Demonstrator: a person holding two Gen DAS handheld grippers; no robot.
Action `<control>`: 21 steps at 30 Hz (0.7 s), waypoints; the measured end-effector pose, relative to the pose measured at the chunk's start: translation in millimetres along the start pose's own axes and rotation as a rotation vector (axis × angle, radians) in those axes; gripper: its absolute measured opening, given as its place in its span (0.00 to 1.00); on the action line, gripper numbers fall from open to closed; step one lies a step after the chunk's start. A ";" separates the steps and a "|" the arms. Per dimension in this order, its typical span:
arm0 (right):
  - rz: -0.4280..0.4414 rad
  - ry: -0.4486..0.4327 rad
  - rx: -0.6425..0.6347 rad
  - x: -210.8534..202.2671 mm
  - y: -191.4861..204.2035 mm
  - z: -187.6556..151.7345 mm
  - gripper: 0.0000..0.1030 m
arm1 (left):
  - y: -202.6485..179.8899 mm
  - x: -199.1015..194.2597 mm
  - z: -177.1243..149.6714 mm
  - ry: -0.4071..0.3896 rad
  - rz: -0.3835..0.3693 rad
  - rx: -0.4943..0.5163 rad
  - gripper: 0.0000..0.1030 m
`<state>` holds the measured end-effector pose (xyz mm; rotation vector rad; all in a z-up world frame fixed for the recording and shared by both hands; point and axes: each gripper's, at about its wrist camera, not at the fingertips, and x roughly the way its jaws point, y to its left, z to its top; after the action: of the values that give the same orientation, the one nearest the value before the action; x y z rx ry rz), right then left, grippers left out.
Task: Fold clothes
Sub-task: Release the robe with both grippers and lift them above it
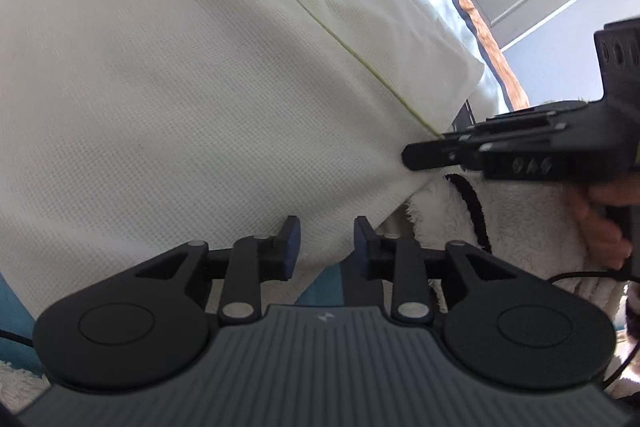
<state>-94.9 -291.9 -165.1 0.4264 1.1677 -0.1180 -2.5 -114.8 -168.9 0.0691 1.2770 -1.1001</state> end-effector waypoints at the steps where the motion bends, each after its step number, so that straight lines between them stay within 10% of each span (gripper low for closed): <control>1: -0.042 0.003 -0.049 2.4 7.5 -1.9 0.08 | 2.7 -3.4 -0.2 -0.013 0.006 -0.012 0.32; 6: -0.168 0.026 -0.148 6.7 17.4 -6.8 0.08 | 12.5 -24.9 8.7 -0.123 0.097 -0.045 0.41; 10: -0.230 -0.036 -0.126 -7.9 12.6 -7.3 0.31 | 29.6 -69.6 35.2 -0.258 0.276 -0.033 0.43; 15: -0.128 -0.291 0.063 -59.2 -13.3 6.2 0.47 | 90.9 -141.1 89.4 -0.407 0.385 -0.183 0.64; 21: -0.066 -0.446 0.023 -61.7 10.5 51.4 0.46 | 174.9 -185.6 131.7 -0.551 0.428 -0.468 0.65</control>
<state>-71.7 -310.0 -89.6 0.3581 0.7418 -0.2696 233.1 12.7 -65.8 -0.2845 0.9266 -0.3902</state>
